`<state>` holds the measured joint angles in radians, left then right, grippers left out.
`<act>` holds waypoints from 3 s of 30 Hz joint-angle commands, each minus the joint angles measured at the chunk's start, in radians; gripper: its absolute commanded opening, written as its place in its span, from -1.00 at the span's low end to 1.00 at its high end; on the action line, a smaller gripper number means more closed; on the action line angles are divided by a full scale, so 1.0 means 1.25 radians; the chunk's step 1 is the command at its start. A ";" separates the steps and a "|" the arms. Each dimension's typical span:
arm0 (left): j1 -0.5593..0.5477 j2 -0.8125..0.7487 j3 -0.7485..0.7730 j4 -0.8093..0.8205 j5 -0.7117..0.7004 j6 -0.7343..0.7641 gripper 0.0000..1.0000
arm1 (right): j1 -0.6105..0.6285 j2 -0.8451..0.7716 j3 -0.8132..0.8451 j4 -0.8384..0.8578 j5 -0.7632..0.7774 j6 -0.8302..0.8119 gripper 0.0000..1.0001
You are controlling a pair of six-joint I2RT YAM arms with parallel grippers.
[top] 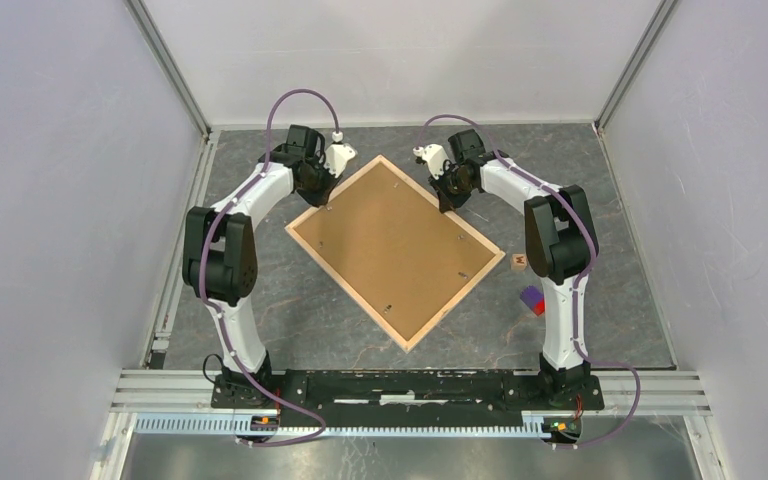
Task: Take the photo out of the frame
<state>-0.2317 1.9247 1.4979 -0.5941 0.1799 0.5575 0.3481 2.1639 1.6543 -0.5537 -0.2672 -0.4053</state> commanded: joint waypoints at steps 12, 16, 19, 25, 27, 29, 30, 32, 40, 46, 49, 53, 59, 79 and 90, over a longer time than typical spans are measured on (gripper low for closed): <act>-0.034 -0.029 -0.053 -0.173 0.122 0.187 -0.96 | 0.003 0.035 -0.016 0.011 0.008 -0.038 -1.00; -0.044 -0.031 -0.067 -0.199 0.119 0.261 -0.96 | 0.003 0.036 -0.015 0.010 0.011 -0.039 -1.00; -0.044 -0.033 -0.077 -0.206 0.111 0.304 -0.95 | 0.003 0.035 -0.015 0.010 0.012 -0.040 -1.00; -0.045 -0.045 -0.091 -0.248 0.114 0.411 -0.95 | 0.003 0.037 -0.014 0.011 0.015 -0.044 -1.00; -0.045 -0.040 -0.086 -0.257 0.104 0.426 -0.96 | 0.002 0.038 -0.013 0.010 0.015 -0.044 -1.00; -0.045 -0.040 -0.087 -0.263 0.104 0.441 -0.96 | 0.002 0.039 -0.013 0.011 0.014 -0.045 -1.00; -0.045 -0.042 -0.087 -0.263 0.105 0.445 -0.96 | 0.002 0.039 -0.013 0.011 0.014 -0.045 -1.00; -0.046 -0.040 -0.077 -0.254 0.102 0.422 -0.96 | 0.003 0.039 -0.013 0.009 0.012 -0.046 -1.00; 0.001 -0.003 0.094 -0.202 0.186 0.052 -0.96 | 0.002 0.022 -0.021 0.008 -0.027 -0.036 -1.00; 0.049 0.000 0.150 -0.166 0.274 -0.157 -0.96 | -0.001 -0.022 0.005 0.014 -0.049 -0.018 -0.57; 0.059 0.002 0.165 -0.177 0.316 -0.213 -0.96 | -0.012 -0.038 0.045 -0.003 -0.092 -0.033 -0.25; 0.058 -0.001 0.175 -0.201 0.359 -0.282 -0.96 | -0.024 -0.084 0.065 -0.011 -0.173 -0.070 -0.01; 0.052 -0.009 0.163 -0.211 0.463 -0.403 -0.96 | -0.009 -0.162 0.026 0.000 -0.377 -0.064 0.20; -0.014 -0.021 0.099 -0.212 0.635 -0.498 -0.96 | 0.167 -0.169 -0.006 0.017 -0.427 -0.018 -0.07; -0.020 -0.009 0.115 -0.213 0.668 -0.502 -0.96 | 0.182 -0.156 -0.028 0.012 -0.393 -0.020 -0.35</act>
<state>-0.2531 1.9305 1.6264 -0.8619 0.9546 -0.0257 0.5678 1.9629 1.6196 -0.5552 -0.7773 -0.4343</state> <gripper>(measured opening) 0.265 0.334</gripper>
